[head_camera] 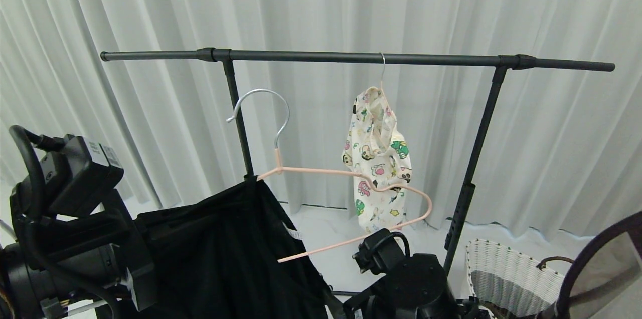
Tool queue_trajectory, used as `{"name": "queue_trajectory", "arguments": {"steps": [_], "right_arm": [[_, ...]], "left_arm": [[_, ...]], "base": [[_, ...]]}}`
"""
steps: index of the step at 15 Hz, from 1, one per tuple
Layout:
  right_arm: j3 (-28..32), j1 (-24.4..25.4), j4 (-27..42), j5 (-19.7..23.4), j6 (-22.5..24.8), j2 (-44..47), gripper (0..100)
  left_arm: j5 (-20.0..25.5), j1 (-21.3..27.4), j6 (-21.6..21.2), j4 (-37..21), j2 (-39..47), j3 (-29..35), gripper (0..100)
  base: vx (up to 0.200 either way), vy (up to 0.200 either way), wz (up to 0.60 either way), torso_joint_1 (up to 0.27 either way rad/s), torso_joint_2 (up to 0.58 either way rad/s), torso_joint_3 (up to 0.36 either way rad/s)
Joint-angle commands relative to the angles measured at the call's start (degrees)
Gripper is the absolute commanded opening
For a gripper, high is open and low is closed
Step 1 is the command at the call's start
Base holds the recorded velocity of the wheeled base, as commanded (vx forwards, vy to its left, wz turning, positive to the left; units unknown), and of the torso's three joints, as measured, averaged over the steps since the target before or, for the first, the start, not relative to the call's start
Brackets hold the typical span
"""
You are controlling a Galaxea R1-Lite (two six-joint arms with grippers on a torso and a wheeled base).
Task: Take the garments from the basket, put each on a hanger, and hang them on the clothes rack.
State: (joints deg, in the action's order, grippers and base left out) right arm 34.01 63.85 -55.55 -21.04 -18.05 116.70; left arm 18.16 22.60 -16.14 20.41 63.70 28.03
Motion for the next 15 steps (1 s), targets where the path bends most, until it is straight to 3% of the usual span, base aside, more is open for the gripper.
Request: {"name": "queue_trajectory", "arguments": {"steps": [1, 4, 6, 11, 15], "right_arm": [[-2.11, -2.68, 0.01, -2.25, 1.88, 0.55, 100], [-2.72, -10.24, -0.17, -9.90, 6.19, 0.19, 100], [-2.72, -15.43, -0.26, -12.09, 7.86, -1.92, 100], [-1.58, -19.29, -0.26, -11.13, 11.90, -8.86, 100], [2.20, -19.29, 0.36, -7.08, 17.35, -13.60, 100]], "left_arm": [[-0.06, -0.19, 0.14, -0.02, -0.41, -0.52, 0], [-1.55, -0.80, 0.14, -0.02, -0.41, -2.10, 0], [-2.61, -0.98, -0.21, -0.02, -0.68, -4.30, 0], [-4.28, -1.68, -2.23, 0.07, -1.29, -9.13, 0], [-4.89, -1.77, -5.13, 0.07, 3.19, -10.27, 0]], "base": [[0.000, 0.000, 0.00, 0.000, 0.00, 0.000], [0.000, 0.000, 0.00, 0.000, 0.00, 0.000], [0.000, 0.000, 0.00, 0.000, 0.00, 0.000], [0.000, 0.000, 0.00, 0.000, 0.00, 0.000], [0.000, 0.000, 0.00, 0.000, 0.00, 0.000]]}}
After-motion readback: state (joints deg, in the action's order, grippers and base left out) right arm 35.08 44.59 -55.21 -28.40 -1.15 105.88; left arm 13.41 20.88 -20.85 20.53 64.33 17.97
